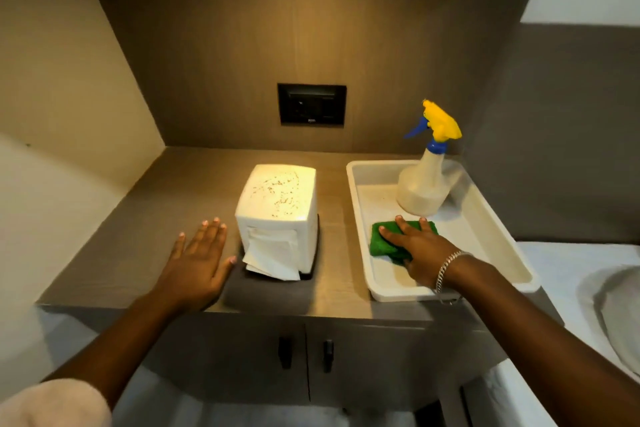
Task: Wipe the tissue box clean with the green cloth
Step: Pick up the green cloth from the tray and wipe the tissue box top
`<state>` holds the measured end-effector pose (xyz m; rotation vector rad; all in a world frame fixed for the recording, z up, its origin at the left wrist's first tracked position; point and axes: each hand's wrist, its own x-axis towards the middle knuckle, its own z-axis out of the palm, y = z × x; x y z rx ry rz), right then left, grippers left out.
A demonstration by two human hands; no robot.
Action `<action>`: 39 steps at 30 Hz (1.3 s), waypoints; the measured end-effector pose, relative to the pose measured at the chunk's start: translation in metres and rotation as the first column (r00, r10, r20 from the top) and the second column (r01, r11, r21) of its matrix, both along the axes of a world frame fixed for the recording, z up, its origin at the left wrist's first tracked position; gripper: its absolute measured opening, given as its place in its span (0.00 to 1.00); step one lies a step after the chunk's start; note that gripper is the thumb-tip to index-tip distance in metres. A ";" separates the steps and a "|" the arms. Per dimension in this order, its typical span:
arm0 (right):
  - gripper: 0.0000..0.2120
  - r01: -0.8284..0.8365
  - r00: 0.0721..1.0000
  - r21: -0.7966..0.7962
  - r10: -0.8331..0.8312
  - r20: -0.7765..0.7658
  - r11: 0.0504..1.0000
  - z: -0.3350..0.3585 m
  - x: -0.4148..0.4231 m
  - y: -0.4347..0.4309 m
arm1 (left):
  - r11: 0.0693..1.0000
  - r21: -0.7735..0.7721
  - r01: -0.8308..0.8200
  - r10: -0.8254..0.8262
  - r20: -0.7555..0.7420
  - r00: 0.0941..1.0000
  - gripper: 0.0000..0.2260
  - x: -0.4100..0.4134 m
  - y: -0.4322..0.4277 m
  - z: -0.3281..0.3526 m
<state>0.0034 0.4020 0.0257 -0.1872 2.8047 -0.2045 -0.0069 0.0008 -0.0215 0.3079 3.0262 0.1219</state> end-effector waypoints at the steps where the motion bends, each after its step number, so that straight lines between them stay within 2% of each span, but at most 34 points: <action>1: 0.34 0.019 1.000 -0.048 -0.020 -0.021 0.999 0.003 0.002 0.000 | 1.000 0.011 0.005 -0.006 0.027 1.000 0.33 0.002 0.001 0.005; 4: 0.31 0.082 0.991 -0.245 -0.106 -0.084 0.966 0.018 0.010 0.003 | 0.995 0.100 0.005 -0.020 0.144 0.989 0.31 0.002 -0.003 0.027; 6: 0.31 0.074 0.974 -0.362 -0.146 -0.176 0.929 0.036 0.013 0.004 | 0.976 0.218 0.022 -0.051 0.129 0.990 0.32 -0.003 -0.011 0.050; 10: 0.32 -0.072 0.924 -0.554 -0.154 -0.351 0.830 0.084 0.022 -0.014 | 0.889 0.426 0.169 -0.213 0.056 0.976 0.43 -0.017 -0.016 0.110; 13: 0.30 -0.199 0.915 -0.598 -0.071 -0.397 0.777 0.113 0.028 -0.048 | 0.860 0.445 0.251 -0.330 0.109 0.938 0.54 -0.031 0.000 0.142; 16: 0.31 -0.265 0.915 -0.575 0.014 -0.403 0.774 0.124 0.030 -0.086 | 0.858 0.391 0.333 -0.424 0.173 0.889 0.60 -0.050 0.020 0.151; 20: 0.32 -0.273 0.914 -0.462 0.077 -0.400 0.844 0.123 0.032 -0.117 | 0.849 0.358 0.388 -0.493 0.272 0.827 0.60 -0.073 0.029 0.145; 24: 0.36 -0.295 0.917 -0.254 0.199 -0.345 0.921 0.116 0.036 -0.137 | 0.784 0.492 0.379 -0.538 0.236 0.809 0.60 -0.086 0.024 0.133; 28: 0.30 -0.278 0.925 -0.066 0.248 -0.287 0.958 0.121 0.029 -0.166 | 0.713 0.607 0.352 -0.543 0.160 0.825 0.57 -0.085 0.023 0.123; 30: 0.28 -0.225 0.934 -0.065 0.196 -0.297 0.972 0.127 0.017 -0.172 | 0.696 0.625 0.352 -0.543 0.139 0.828 0.57 -0.085 0.023 0.120; 34: 0.33 -0.082 0.951 -0.046 0.064 -0.301 0.996 0.131 0.020 -0.162 | 0.687 0.635 0.354 -0.552 0.139 0.822 0.56 -0.089 0.023 0.113; 39: 0.36 -0.191 0.931 -0.010 0.177 -0.319 0.982 0.123 0.038 -0.180 | 0.660 0.643 0.390 -0.569 0.088 0.818 0.57 -0.091 0.021 0.106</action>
